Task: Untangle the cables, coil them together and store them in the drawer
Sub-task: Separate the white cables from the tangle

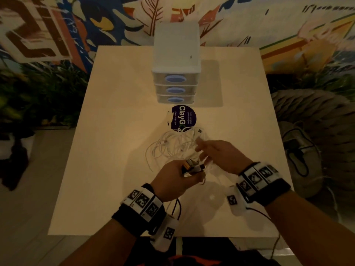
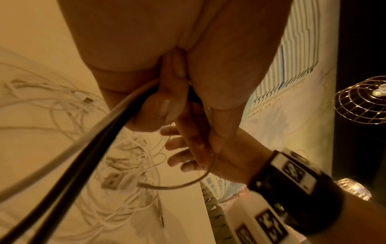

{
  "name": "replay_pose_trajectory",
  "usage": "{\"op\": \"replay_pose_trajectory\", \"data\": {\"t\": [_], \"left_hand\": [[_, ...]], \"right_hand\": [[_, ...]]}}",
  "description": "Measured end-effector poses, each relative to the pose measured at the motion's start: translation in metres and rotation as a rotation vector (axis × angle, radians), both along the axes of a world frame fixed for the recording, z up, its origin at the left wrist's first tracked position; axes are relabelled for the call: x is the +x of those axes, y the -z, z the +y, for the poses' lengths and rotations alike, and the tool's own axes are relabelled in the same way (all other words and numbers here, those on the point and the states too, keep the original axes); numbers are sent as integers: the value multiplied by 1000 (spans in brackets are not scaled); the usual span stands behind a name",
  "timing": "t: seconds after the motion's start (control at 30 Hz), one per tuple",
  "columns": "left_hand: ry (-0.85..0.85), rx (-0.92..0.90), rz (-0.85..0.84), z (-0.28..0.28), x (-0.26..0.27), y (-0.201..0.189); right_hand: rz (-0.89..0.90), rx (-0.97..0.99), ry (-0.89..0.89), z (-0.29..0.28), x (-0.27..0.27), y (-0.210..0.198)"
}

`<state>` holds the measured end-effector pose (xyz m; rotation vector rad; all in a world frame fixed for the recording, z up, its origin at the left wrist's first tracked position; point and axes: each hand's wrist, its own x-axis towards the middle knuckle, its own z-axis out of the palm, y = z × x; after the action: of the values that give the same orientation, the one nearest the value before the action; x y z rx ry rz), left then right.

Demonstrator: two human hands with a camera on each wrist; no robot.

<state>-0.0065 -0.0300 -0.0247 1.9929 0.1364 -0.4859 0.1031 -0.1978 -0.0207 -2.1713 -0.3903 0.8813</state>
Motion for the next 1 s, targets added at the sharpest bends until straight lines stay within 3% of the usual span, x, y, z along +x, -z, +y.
{"op": "replay_pose_trajectory", "data": {"t": [0.1, 0.27, 0.4, 0.5, 0.6, 0.87, 1.0], "left_hand": [[-3, 37, -14, -4, -1, 0], [0, 105, -55, 12, -8, 0], [-222, 90, -51, 38, -5, -6], [-446, -25, -19, 55, 5, 0], [-520, -82, -26, 61, 18, 9], [-292, 139, 17, 55, 39, 6], [-245, 92, 64, 63, 39, 3]], "right_hand": [[-75, -51, -170, 17, 8, 12], [-5, 91, -35, 14, 1, 24], [22, 164, 47, 5, -10, 24], [23, 176, 67, 2, -16, 23], [7, 168, 54, 1, -21, 23], [-40, 171, 69, 5, -18, 20], [-42, 169, 107, 5, -12, 23]]}}
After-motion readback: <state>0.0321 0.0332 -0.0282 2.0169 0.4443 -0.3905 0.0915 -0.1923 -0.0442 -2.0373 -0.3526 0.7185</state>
